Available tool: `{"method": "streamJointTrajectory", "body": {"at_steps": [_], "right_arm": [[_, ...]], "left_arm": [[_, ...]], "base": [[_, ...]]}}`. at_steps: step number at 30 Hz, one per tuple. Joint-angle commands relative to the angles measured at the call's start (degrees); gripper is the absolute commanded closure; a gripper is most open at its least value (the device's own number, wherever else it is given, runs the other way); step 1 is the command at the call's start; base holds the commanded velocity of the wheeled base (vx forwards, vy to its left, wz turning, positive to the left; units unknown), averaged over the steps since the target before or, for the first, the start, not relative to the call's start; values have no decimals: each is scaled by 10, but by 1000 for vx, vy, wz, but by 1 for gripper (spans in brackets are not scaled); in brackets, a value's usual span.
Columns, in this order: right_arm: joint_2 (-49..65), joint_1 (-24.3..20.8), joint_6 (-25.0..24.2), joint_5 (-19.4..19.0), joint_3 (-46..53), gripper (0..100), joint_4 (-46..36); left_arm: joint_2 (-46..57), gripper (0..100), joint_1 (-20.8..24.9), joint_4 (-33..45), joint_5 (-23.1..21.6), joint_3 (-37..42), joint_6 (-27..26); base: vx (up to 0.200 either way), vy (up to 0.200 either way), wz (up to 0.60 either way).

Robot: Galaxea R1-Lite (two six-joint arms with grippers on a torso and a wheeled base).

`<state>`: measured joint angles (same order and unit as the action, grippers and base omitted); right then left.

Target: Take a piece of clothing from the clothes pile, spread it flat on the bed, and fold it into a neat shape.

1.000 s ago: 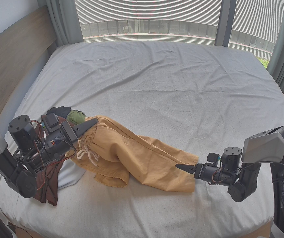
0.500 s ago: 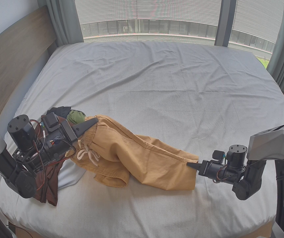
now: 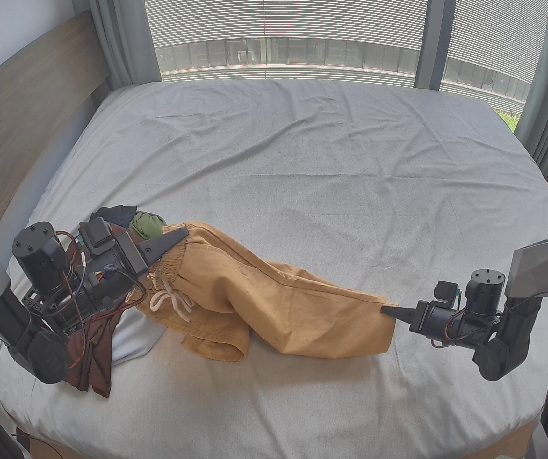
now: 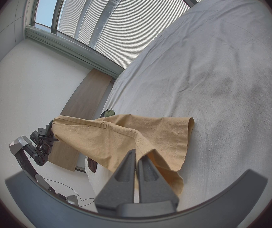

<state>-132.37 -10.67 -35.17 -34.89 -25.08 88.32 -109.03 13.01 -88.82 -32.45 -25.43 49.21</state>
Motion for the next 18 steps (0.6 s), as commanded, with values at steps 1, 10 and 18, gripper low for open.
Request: {"method": "streamJointTrajectory", "body": {"at_steps": [1,10,18], "right_arm": [[-37,-15,1,-1,-18,100,1],[-69,-45,-1,1,-64,0,2],[-88,-45,-3,3,-86,0,1]], "left_arm": [[0,100,0,0,-1,6,0],[2,100,0,0,0,7,0],[3,100,1,0,0,7,-1]], "base": [[0,0,0],[0,0,0],[0,0,0]]}}
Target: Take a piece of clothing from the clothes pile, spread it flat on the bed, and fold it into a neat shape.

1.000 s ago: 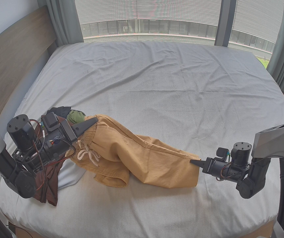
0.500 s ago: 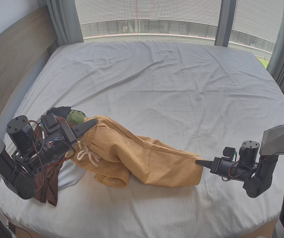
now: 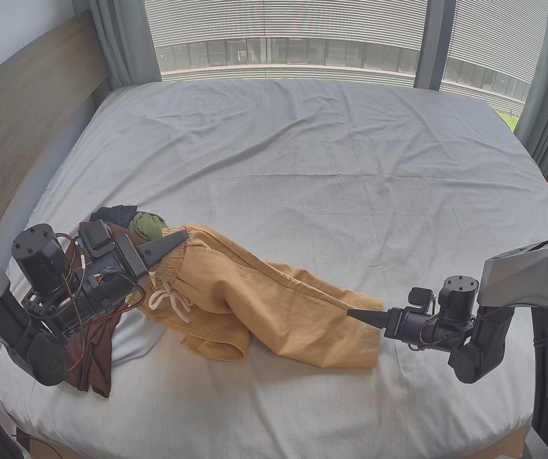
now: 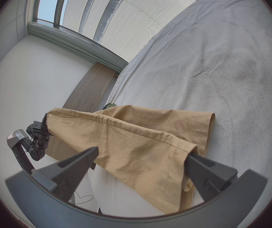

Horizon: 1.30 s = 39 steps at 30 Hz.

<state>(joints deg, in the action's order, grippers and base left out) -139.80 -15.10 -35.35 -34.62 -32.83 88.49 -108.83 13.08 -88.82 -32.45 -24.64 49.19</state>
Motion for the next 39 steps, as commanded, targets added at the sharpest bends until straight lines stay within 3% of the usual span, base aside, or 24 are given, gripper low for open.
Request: {"method": "streamJointTrajectory", "body": {"at_steps": [1,39], "right_arm": [[-14,-1,-1,1,-8,0,-1],[-91,-20,-55,3,-111,0,-2]], "left_arm": [[1,100,0,0,0,-1,-1],[5,100,4,0,1,-2,1]], "base": [[0,0,0],[0,0,0]]}}
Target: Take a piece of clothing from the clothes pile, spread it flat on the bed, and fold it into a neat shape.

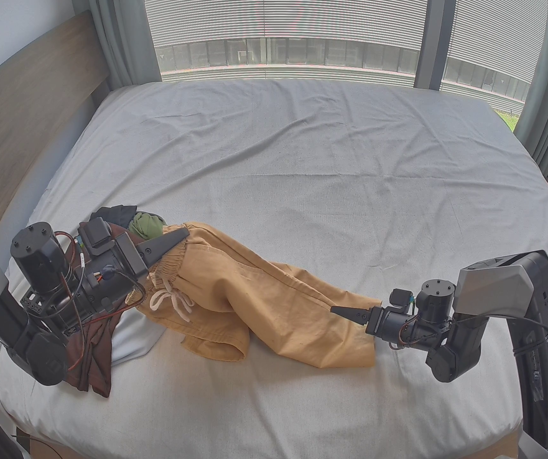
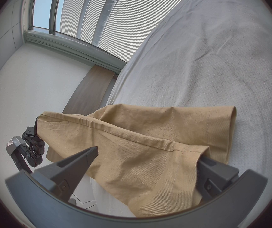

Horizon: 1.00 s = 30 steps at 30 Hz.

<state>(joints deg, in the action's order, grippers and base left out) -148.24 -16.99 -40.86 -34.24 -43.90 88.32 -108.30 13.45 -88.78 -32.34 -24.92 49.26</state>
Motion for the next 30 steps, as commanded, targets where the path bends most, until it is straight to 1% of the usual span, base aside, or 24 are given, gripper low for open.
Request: {"method": "streamJointTrajectory", "body": {"at_steps": [1,2,12,16,22,26,27,29,30], "right_arm": [[-10,-2,0,0,0,0,1],[-12,-2,0,0,0,100,1],[-13,-1,-1,0,0,100,1],[6,1,-1,1,18,100,3],[87,6,-1,5,68,100,4],[152,21,-1,5,98,100,3],[152,21,-1,5,98,100,3],[194,29,1,5,118,100,3],[194,29,1,5,118,100,3]], "left_arm": [[0,100,0,-1,0,0,0],[0,100,0,-1,0,0,0],[5,100,0,-1,1,0,0],[12,100,0,-1,1,1,1],[29,100,0,-1,1,1,15],[46,100,-3,-1,1,1,15],[46,100,-3,-1,1,1,15],[63,100,-5,0,0,1,15],[63,100,-5,0,0,1,15]], "base": [[0,0,0],[0,0,0],[0,0,0],[0,0,0],[0,0,0],[0,0,0],[0,0,0],[0,0,0],[0,0,0]]}}
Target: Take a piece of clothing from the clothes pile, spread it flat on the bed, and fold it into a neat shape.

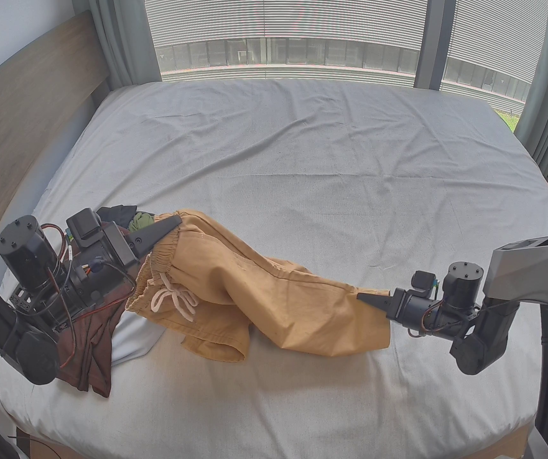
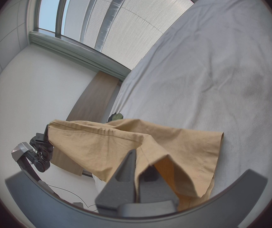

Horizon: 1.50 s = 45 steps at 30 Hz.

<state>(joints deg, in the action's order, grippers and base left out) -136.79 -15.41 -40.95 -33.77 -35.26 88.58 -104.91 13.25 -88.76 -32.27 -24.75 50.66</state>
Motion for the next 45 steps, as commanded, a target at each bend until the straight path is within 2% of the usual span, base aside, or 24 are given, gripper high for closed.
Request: {"method": "streamJointTrajectory", "body": {"at_steps": [1,11,31,38,45], "right_arm": [[105,14,2,0,44,100,0],[240,16,2,-4,88,100,-2],[291,31,1,-4,94,100,-2],[336,32,-20,-5,94,100,-3],[358,32,-21,-4,93,100,-3]], "left_arm": [[38,100,-4,0,-1,0,0],[57,100,-3,0,-2,-5,0],[66,100,0,0,1,-7,2],[67,100,1,0,2,-11,4],[81,100,1,0,3,-16,5]], "base": [[0,0,0],[0,0,0],[0,0,0],[0,0,0],[0,0,0]]}}
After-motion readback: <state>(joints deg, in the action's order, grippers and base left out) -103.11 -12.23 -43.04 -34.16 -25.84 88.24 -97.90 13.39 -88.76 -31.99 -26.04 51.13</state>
